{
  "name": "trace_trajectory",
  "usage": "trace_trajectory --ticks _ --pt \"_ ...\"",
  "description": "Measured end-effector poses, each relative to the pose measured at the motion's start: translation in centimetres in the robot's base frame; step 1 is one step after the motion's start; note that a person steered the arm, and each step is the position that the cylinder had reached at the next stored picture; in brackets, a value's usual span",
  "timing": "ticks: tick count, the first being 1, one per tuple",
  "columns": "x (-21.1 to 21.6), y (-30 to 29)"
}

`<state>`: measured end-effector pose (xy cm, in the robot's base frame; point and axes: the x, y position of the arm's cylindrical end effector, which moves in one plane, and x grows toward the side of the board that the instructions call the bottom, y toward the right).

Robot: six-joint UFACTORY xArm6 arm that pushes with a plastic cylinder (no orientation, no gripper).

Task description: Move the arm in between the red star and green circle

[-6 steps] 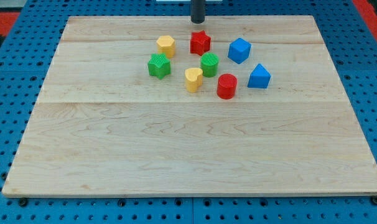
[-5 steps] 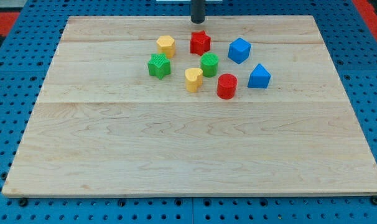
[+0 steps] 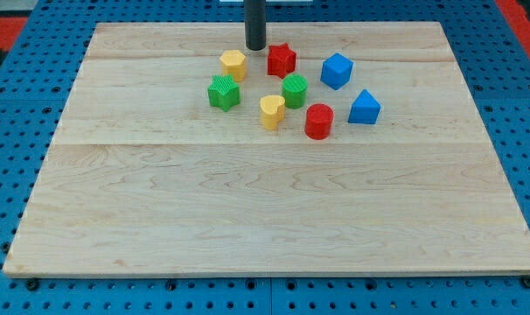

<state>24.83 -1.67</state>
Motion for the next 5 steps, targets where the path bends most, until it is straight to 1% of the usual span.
trace_trajectory --ticks 1,3,4,5 --pt "3.3 1.4" --pt "3.9 1.6" --pt "6.8 1.5" --pt "6.9 1.5"
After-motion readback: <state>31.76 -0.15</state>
